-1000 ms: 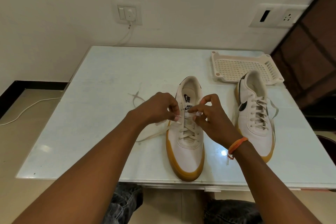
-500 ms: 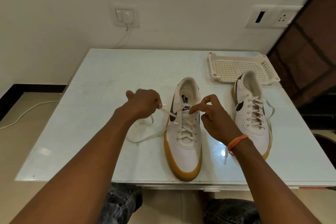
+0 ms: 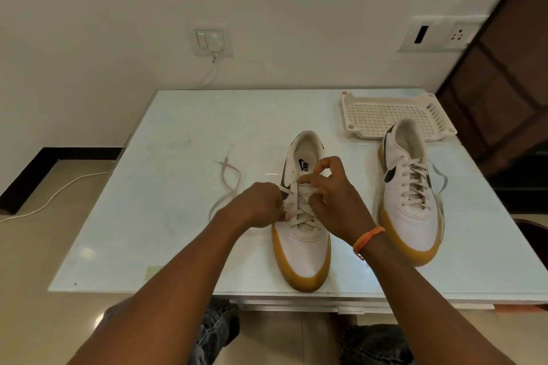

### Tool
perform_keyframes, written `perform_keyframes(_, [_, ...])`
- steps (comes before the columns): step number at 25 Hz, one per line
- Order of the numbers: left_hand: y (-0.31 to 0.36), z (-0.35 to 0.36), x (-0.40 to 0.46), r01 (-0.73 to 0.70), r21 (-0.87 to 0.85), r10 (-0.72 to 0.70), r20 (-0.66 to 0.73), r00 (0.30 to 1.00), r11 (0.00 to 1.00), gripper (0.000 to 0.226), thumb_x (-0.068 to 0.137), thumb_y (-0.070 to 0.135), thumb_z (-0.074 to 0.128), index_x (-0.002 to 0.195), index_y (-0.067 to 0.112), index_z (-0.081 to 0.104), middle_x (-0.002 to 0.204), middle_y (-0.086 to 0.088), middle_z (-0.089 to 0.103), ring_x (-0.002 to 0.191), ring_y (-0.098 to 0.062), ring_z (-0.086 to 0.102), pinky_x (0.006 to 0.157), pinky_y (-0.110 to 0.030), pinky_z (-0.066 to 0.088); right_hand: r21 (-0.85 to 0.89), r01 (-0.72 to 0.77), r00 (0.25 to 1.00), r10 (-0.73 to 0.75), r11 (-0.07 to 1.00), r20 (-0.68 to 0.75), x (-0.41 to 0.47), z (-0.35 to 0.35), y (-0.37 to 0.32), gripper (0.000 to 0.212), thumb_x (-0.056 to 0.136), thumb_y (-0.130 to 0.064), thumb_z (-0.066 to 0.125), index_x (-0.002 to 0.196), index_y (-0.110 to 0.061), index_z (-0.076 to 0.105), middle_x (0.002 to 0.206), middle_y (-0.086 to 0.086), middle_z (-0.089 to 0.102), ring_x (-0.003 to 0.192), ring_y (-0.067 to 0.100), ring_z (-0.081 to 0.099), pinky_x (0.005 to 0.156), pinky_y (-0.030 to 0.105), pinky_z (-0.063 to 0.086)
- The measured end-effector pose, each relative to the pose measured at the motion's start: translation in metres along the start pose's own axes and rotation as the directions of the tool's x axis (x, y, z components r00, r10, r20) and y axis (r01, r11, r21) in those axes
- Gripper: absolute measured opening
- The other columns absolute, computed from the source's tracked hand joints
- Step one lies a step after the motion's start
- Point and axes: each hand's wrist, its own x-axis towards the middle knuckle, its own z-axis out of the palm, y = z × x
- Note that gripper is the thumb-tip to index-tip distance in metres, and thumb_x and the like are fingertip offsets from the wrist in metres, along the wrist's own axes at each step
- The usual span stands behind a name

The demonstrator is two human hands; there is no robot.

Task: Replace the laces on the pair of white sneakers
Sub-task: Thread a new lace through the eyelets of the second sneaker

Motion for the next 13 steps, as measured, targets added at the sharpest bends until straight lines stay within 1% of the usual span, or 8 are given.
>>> perform_keyframes(2, [0.002,0.000,-0.001,0.021,-0.073,-0.021,-0.006,1.000,0.997,0.026,0.094,0.028,0.063,0.079,0.006,0.059,0.083,-0.006,0.062,0.074,-0.017,0.054,0.063,-0.024,0.041,0.008,0.015,1.000,-0.015,1.000,0.016,-0.003,0.001,-0.008,0.032,0.087,-0.006,0.059,0.117,-0.018,0.065,0.123,-0.001,0.036,0.068,0.015,0.054,0.062,0.024,0.052])
perform_keyframes(4, [-0.001,-0.005,-0.005,0.058,-0.271,-0.056,0.015,0.998,0.961,0.026,0.093,0.026,0.064,0.076,0.007,0.062,0.075,-0.003,0.067,0.060,-0.012,0.053,0.056,-0.021,0.041,-0.014,0.047,0.998,-0.046,0.999,0.051,-0.008,0.002,-0.016,0.033,0.089,-0.014,0.064,0.120,-0.020,0.063,0.125,-0.002,0.038,0.069,0.012,0.053,0.065,0.022,0.054])
perform_keyframes(5, [-0.003,-0.009,-0.010,0.046,-0.326,-0.048,0.001,0.999,0.944,0.025,0.092,0.026,0.065,0.077,0.005,0.066,0.075,-0.002,0.070,0.055,-0.008,0.053,0.055,-0.021,0.042,-0.038,0.070,0.995,-0.068,0.997,0.067,-0.010,0.003,-0.020,0.033,0.088,-0.019,0.067,0.121,-0.022,0.062,0.125,-0.003,0.039,0.069,0.012,0.054,0.066,0.022,0.054])
perform_keyframes(7, [-0.005,-0.019,-0.024,-0.036,-0.296,0.014,-0.073,0.997,0.954,0.020,0.087,0.025,0.071,0.082,0.005,0.072,0.074,0.000,0.074,0.058,-0.003,0.060,0.061,-0.023,0.049,-0.079,0.125,0.990,-0.120,0.989,0.071,-0.014,0.007,-0.027,0.032,0.089,-0.027,0.068,0.120,-0.024,0.061,0.124,-0.003,0.045,0.073,0.013,0.058,0.067,0.024,0.056])
perform_keyframes(8, [-0.005,-0.024,-0.032,-0.076,-0.279,0.046,-0.112,0.993,0.957,0.016,0.085,0.025,0.073,0.083,0.008,0.074,0.073,0.002,0.074,0.063,-0.003,0.064,0.066,-0.025,0.051,-0.064,0.136,0.989,-0.133,0.989,0.059,-0.017,0.010,-0.032,0.029,0.090,-0.028,0.067,0.118,-0.024,0.062,0.121,-0.003,0.050,0.076,0.014,0.059,0.067,0.025,0.055])
perform_keyframes(9, [-0.004,-0.031,-0.041,-0.110,-0.301,0.067,-0.150,0.986,0.947,0.014,0.084,0.025,0.075,0.082,0.011,0.076,0.073,0.002,0.074,0.066,-0.003,0.066,0.065,-0.024,0.052,-0.008,0.130,0.991,-0.130,0.991,0.038,-0.019,0.012,-0.038,0.025,0.091,-0.027,0.065,0.116,-0.023,0.064,0.117,-0.003,0.055,0.076,0.012,0.058,0.068,0.024,0.053])
perform_keyframes(11, [-0.003,-0.043,-0.058,-0.171,-0.442,0.077,-0.222,0.972,0.881,0.012,0.083,0.026,0.075,0.083,0.014,0.077,0.072,0.001,0.074,0.062,-0.003,0.063,0.059,-0.019,0.047,0.152,0.095,0.995,-0.098,0.984,0.013,-0.024,0.016,-0.051,0.018,0.095,-0.026,0.059,0.110,-0.018,0.067,0.102,-0.002,0.062,0.075,0.008,0.053,0.068,0.021,0.047])
perform_keyframes(13, [-0.004,-0.054,-0.069,-0.187,-0.624,0.014,-0.271,0.962,0.759,0.009,0.085,0.021,0.073,0.088,0.013,0.076,0.076,-0.002,0.075,0.058,-0.006,0.055,0.055,-0.018,0.044,0.212,0.075,0.996,-0.084,0.974,0.036,-0.029,0.019,-0.060,0.022,0.099,-0.030,0.053,0.106,-0.016,0.068,0.096,-0.002,0.064,0.078,0.008,0.055,0.070,0.022,0.047])
